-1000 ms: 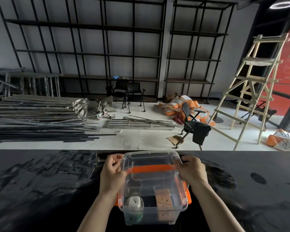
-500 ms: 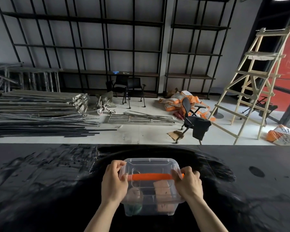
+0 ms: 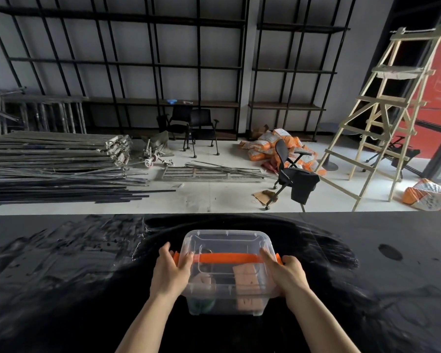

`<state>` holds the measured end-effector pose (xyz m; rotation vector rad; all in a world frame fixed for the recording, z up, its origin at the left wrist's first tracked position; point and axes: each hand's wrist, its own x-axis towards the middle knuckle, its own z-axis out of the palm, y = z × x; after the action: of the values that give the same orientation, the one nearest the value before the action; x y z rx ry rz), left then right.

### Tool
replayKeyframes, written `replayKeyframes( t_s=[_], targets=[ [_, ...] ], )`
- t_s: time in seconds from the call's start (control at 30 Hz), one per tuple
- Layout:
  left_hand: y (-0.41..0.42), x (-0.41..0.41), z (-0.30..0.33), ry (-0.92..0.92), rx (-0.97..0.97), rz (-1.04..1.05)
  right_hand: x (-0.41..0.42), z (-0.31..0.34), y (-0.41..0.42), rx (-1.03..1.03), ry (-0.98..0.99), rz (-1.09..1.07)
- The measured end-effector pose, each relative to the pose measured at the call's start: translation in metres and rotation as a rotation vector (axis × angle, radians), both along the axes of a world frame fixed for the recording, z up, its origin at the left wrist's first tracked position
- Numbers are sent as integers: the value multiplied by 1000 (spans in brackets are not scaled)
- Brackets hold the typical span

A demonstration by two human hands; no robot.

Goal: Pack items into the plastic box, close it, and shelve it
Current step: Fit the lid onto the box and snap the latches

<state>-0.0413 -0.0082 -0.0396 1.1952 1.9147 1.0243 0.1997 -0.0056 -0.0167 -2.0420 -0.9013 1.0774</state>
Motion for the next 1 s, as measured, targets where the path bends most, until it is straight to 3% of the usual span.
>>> replayKeyframes(
  t_s=[0.1,0.4,0.67,0.83,1.0],
  targets=[
    [7,-2,2,-27,-130,45,-2,3,6,-34,-30,-9],
    [-6,10,11,246,185,172,-13,0,-5,307,-458,-35],
    [-3,8,11,363,230,125,-14,3,-2,346,-686,100],
    [-5,10,14,347,230,115,-15,1,-2,330,-667,118],
    [-4,13,7,255,235,89,-14,-9,1,293,-352,92]
  ],
)
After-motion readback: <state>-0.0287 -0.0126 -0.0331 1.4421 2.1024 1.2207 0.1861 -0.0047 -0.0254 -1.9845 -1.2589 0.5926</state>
